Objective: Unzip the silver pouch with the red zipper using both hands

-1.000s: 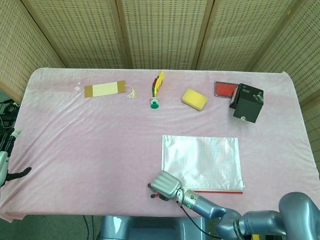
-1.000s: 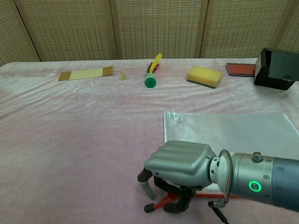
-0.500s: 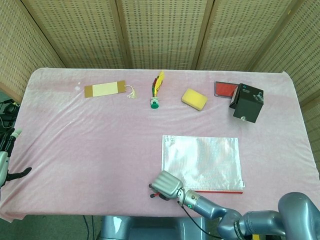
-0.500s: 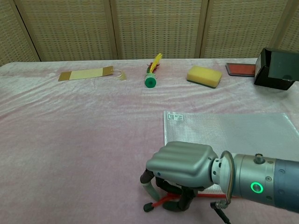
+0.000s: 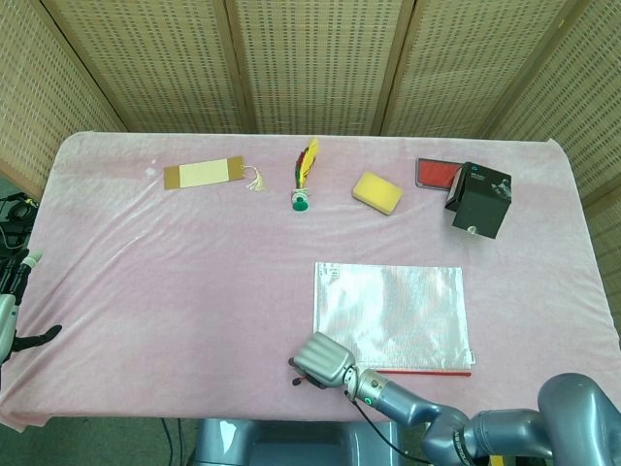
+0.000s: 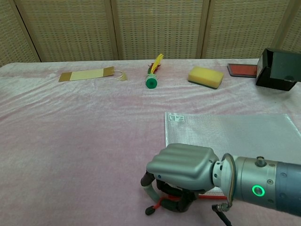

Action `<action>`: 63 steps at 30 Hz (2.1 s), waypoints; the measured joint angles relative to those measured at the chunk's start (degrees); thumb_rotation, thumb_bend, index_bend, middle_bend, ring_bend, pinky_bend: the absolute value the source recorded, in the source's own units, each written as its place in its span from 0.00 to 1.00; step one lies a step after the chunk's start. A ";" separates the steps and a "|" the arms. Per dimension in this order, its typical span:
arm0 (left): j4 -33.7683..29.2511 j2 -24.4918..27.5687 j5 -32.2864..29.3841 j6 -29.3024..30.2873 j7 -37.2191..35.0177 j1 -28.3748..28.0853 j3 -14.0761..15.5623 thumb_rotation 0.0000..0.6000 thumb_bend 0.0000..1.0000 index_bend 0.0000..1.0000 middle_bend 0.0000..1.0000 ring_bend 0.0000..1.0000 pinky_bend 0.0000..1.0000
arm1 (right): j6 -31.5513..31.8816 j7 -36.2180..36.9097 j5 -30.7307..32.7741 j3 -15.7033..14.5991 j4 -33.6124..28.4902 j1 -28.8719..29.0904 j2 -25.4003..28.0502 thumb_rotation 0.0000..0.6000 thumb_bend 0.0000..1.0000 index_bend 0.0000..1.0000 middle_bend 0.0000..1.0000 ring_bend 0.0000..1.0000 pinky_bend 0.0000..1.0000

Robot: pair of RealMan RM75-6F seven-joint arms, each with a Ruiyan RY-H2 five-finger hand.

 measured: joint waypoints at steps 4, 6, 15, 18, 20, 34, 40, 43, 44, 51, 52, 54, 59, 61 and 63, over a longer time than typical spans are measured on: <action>0.01 0.09 -0.04 -0.07 -0.14 -0.01 0.00 1.00 0.00 0.00 0.00 0.00 0.00 | 0.63 0.54 -0.60 0.01 -0.04 -0.10 0.07 1.00 0.67 0.76 0.92 0.91 1.00; 0.02 0.10 -0.02 -0.06 -0.17 -0.01 0.02 1.00 0.00 0.00 0.00 0.00 0.00 | 1.06 0.94 -0.93 0.06 -0.08 -0.18 0.12 1.00 0.67 0.77 0.92 0.91 1.00; 0.06 0.08 -0.26 -0.21 -0.19 -0.06 -0.02 1.00 0.00 0.00 0.00 0.00 0.00 | 3.85 5.37 -3.78 1.06 -1.07 -0.34 1.81 1.00 0.67 0.78 0.93 0.92 1.00; 0.06 0.09 -0.34 -0.28 -0.22 -0.08 -0.03 1.00 0.00 0.00 0.00 0.00 0.00 | 4.48 7.30 -4.11 1.98 -1.82 -0.21 3.07 1.00 0.67 0.78 0.93 0.93 1.00; 0.08 0.11 -0.39 -0.39 -0.27 -0.13 -0.03 1.00 0.00 0.00 0.00 0.00 0.00 | 4.62 8.86 -4.22 2.62 -2.47 0.01 4.03 1.00 0.67 0.78 0.94 0.93 1.00; 0.42 0.19 -1.01 -1.24 -1.22 -0.50 -0.25 1.00 0.00 0.00 0.00 0.00 0.00 | 1.78 24.25 -2.13 12.77 -7.93 6.02 13.43 1.00 0.67 0.79 0.95 0.94 1.00; 0.54 0.26 -1.52 -1.75 -1.41 -0.68 -0.35 1.00 0.00 0.00 0.00 0.00 0.00 | 0.26 25.91 2.06 16.65 -9.23 8.01 15.29 1.00 0.67 0.79 0.95 0.94 1.00; 0.66 0.25 -1.81 -1.93 -1.49 -0.79 -0.45 1.00 0.00 0.00 0.00 0.00 0.00 | -0.42 26.33 3.88 17.92 -9.81 8.85 16.17 1.00 0.67 0.79 0.95 0.94 1.00; 0.72 0.23 -1.93 -2.01 -1.48 -0.83 -0.49 1.00 0.00 0.00 0.00 0.00 0.00 | -0.71 26.43 4.51 18.34 -10.19 9.24 16.63 1.00 0.67 0.79 0.95 0.94 1.00; 1.17 -0.33 -2.69 -2.80 -0.55 -1.30 -0.59 1.00 0.00 0.00 0.00 0.00 0.00 | -1.12 27.11 5.13 19.22 -12.62 10.26 18.27 1.00 0.67 0.79 0.95 0.94 1.00; 1.20 -0.43 -2.73 -2.89 -0.36 -1.39 -0.59 1.00 0.00 0.00 0.00 0.00 0.00 | -1.14 27.55 5.23 19.31 -13.01 10.32 18.45 1.00 0.67 0.79 0.95 0.94 1.00; 1.29 -0.69 -2.76 -3.17 0.18 -1.73 -0.65 1.00 0.00 0.00 0.00 0.00 0.00 | -1.28 28.28 5.33 19.39 -13.67 10.44 18.91 1.00 0.67 0.79 0.95 0.94 1.00; 2.08 -1.28 -1.49 -3.90 0.26 -3.36 -1.33 1.00 0.00 0.00 0.46 0.38 0.35 | -1.89 28.77 5.40 18.86 -14.57 10.76 20.18 1.00 0.67 0.79 0.95 0.94 1.00; 3.49 -2.05 -0.10 -4.18 -0.12 -4.81 -2.14 1.00 0.00 0.02 0.79 0.72 0.77 | -1.93 28.78 5.56 18.56 -14.60 10.77 20.34 1.00 0.67 0.79 0.95 0.94 1.00; 5.54 -3.06 2.22 -5.03 -1.64 -6.73 -2.65 1.00 0.00 0.09 0.93 0.85 0.94 | -1.91 28.75 5.94 18.29 -14.51 10.79 20.38 1.00 0.67 0.79 0.95 0.94 1.00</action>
